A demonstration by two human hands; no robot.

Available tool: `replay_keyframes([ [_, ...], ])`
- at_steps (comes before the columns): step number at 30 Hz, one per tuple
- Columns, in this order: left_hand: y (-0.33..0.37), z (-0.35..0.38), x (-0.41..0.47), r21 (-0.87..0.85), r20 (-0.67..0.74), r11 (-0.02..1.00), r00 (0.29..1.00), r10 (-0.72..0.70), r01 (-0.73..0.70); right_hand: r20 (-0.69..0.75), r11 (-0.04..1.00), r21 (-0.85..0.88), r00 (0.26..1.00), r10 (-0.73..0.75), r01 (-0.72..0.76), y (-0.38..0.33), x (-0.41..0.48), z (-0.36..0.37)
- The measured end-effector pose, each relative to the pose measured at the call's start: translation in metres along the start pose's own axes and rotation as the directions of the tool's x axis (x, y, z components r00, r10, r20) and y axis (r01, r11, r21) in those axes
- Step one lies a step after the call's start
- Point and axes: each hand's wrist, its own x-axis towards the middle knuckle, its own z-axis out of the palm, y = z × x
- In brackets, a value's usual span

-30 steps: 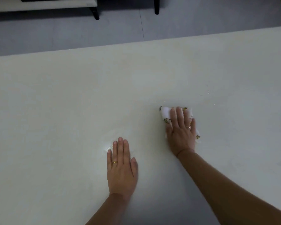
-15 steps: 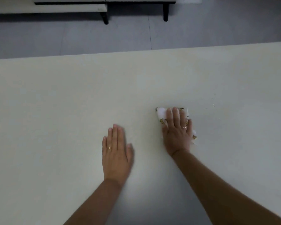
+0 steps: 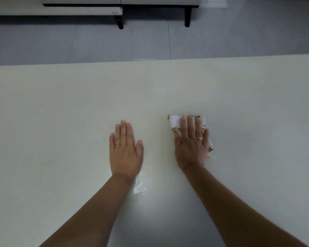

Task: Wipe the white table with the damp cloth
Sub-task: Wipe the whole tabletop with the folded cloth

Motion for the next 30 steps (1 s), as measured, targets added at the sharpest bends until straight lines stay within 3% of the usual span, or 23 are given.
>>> replay_keyframes([
  [2, 0.001, 0.0, 0.0, 0.01, -0.002, 1.0, 1.0, 0.0, 0.0, -0.018, 0.998, 0.006, 0.998, 0.059, -0.059, -0.028, -0.011, 0.008],
  [4, 0.0, -0.001, 0.001, 0.023, 0.002, 1.0, 1.0, 0.012, -0.012, 0.005, 0.983, -0.077, 0.986, -0.169, 0.169, -0.051, -0.03, 0.015],
  [6, -0.001, -0.001, 0.001, 0.027, 0.012, 0.999, 1.0, 0.02, -0.02, 0.079, 0.873, -0.14, 0.884, -0.461, 0.467, -0.047, -0.034, 0.011],
  [8, -0.001, -0.002, 0.0, 0.024, 0.008, 1.0, 1.0, 0.017, -0.018, 0.115, 0.774, -0.186, 0.796, -0.595, 0.606, -0.024, -0.011, -0.001],
  [10, 0.0, -0.002, 0.001, 0.027, 0.011, 1.0, 1.0, 0.011, -0.012, 0.063, 0.812, -0.262, 0.849, -0.525, 0.522, 0.003, 0.022, -0.011],
  [13, 0.0, 0.0, 0.001, 0.038, 0.011, 0.999, 1.0, 0.004, -0.004, 0.056, 0.989, -0.089, 0.992, -0.113, 0.118, 0.022, 0.061, -0.02],
  [15, 0.0, 0.0, 0.001, 0.045, 0.009, 0.999, 1.0, 0.001, -0.001, 0.032, 0.995, -0.032, 0.995, 0.095, -0.094, -0.002, 0.061, -0.013],
  [16, 0.001, 0.0, 0.001, 0.048, 0.008, 0.999, 1.0, 0.0, 0.0, 0.029, 0.995, -0.042, 0.995, 0.096, -0.095, -0.021, 0.054, -0.007],
  [18, 0.003, -0.001, 0.002, 0.045, 0.008, 0.999, 1.0, -0.001, 0.001, 0.044, 0.985, -0.094, 0.989, -0.141, 0.144, -0.059, 0.033, 0.008],
  [20, 0.003, -0.003, 0.003, 0.042, 0.005, 0.999, 1.0, 0.0, -0.001, 0.125, 0.876, -0.128, 0.884, -0.451, 0.465, -0.076, 0.016, 0.012],
  [23, 0.002, -0.003, 0.002, 0.026, 0.003, 1.0, 1.0, 0.017, -0.017, 0.147, 0.717, -0.22, 0.749, -0.647, 0.662, -0.05, 0.048, -0.003],
  [24, 0.001, -0.003, 0.002, 0.016, 0.002, 1.0, 1.0, 0.017, -0.017, 0.134, 0.721, -0.273, 0.767, -0.628, 0.637, -0.036, 0.064, -0.006],
  [25, 0.0, -0.003, 0.002, 0.006, 0.0, 1.0, 1.0, 0.015, -0.015, 0.115, 0.789, -0.279, 0.835, -0.539, 0.547, -0.022, 0.082, -0.009],
  [27, -0.001, -0.002, 0.002, -0.01, 0.001, 1.0, 1.0, 0.009, -0.009, 0.05, 0.967, -0.155, 0.979, -0.199, 0.205, -0.008, 0.11, -0.017],
  [29, 0.0, -0.001, 0.004, -0.013, -0.002, 1.0, 1.0, 0.002, -0.002, -0.003, 0.995, -0.018, 0.995, 0.096, -0.096, -0.028, 0.115, -0.014],
  [30, 0.002, 0.0, 0.006, -0.014, -0.007, 1.0, 1.0, -0.007, 0.007, 0.004, 0.991, -0.013, 0.991, 0.131, -0.131, -0.045, 0.111, -0.01],
])
